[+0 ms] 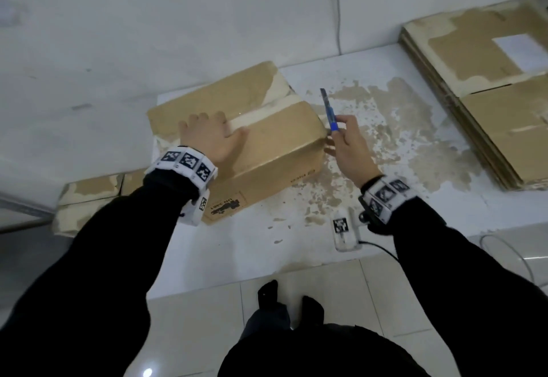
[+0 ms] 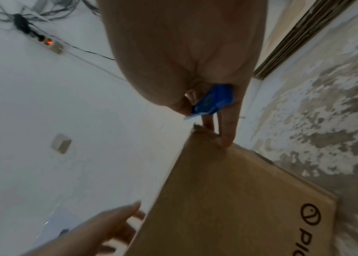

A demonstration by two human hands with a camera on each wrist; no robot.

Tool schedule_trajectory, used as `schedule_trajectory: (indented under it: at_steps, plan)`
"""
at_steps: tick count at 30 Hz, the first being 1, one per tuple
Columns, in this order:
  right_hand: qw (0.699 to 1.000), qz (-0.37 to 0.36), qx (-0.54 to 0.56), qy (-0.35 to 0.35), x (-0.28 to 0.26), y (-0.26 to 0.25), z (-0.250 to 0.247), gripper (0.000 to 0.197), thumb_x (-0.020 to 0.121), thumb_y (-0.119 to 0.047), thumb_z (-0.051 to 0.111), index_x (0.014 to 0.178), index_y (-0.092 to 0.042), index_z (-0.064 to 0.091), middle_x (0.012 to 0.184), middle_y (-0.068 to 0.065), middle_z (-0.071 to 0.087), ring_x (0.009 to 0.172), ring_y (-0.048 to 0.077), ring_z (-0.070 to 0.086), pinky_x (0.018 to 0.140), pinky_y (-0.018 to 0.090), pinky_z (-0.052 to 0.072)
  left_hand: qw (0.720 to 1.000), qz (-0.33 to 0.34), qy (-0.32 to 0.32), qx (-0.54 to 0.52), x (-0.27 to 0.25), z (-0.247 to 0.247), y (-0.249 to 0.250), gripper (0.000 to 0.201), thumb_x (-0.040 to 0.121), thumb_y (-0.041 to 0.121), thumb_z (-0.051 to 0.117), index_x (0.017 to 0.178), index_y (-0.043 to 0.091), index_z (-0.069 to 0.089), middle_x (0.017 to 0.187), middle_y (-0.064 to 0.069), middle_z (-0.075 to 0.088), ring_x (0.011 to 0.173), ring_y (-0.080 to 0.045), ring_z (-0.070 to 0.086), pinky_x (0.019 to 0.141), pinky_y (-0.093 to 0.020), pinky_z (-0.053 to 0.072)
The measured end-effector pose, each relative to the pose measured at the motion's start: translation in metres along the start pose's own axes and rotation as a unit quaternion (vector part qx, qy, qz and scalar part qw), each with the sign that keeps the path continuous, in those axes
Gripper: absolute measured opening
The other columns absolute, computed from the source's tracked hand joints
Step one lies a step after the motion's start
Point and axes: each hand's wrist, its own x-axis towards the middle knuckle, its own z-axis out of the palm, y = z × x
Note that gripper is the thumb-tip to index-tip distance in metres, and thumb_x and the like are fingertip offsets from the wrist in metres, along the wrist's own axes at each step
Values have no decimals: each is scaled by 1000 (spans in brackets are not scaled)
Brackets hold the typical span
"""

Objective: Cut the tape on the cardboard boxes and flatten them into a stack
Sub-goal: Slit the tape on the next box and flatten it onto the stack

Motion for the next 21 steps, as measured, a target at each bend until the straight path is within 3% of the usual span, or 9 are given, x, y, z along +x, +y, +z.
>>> schedule_trajectory:
  at_steps: [5,8,12,14,16,18,21]
  plan:
    - [997,44,55,-27,-72,11,-10,23,103,-10,30,124,-18,35,103,13,59,87,27,63,81,40,55,991,63,-84,-80,-18,-8,9,63,82,66,52,132,29,44,124,-13,49,122,-36,40,102,-49,34]
    - [990,74,93,-79,-101,14,-5,23,102,-9,30,123,-16,37,105,20,60,87,32,66,82,45,56,975,116,-171,-84,-36,-16,16,89,65,66,71,139,33,35,125,-7,44,120,-30,42,100,-43,40]
    - [980,97,104,-140,-103,10,-8,25,103,-13,31,126,-20,36,110,12,58,91,33,67,69,50,58,971,136,-193,-31,-46,-17,21,106,53,59,83,141,37,28,131,-4,37,123,-25,37,100,-45,40]
    - [985,70,35,-157,-94,8,-14,24,102,-14,34,124,-23,37,105,8,55,84,26,67,60,47,59,969,135,-201,-49,-44,-18,22,106,50,55,86,138,45,28,128,-2,34,123,-25,33,101,-51,38]
    - [982,-9,-123,-143,-80,8,-22,26,101,-14,38,124,-24,42,98,6,55,73,24,63,53,40,56,969,129,-208,-43,-42,-23,27,107,49,50,88,138,44,29,128,-3,32,124,-26,30,101,-53,37]
    - [953,-87,-265,-121,-62,4,-35,30,99,-14,42,127,-23,50,92,3,59,63,23,57,52,36,48,972,127,-198,-27,-41,-27,30,104,50,46,89,135,38,32,128,-5,32,124,-28,29,100,-55,37]
    - [914,-133,-361,-128,-42,-8,-57,36,97,-17,46,129,-30,56,85,2,66,54,21,53,49,29,43,976,130,-176,-12,-44,-31,33,96,54,41,89,131,32,33,126,-6,33,120,-29,32,96,-55,41]
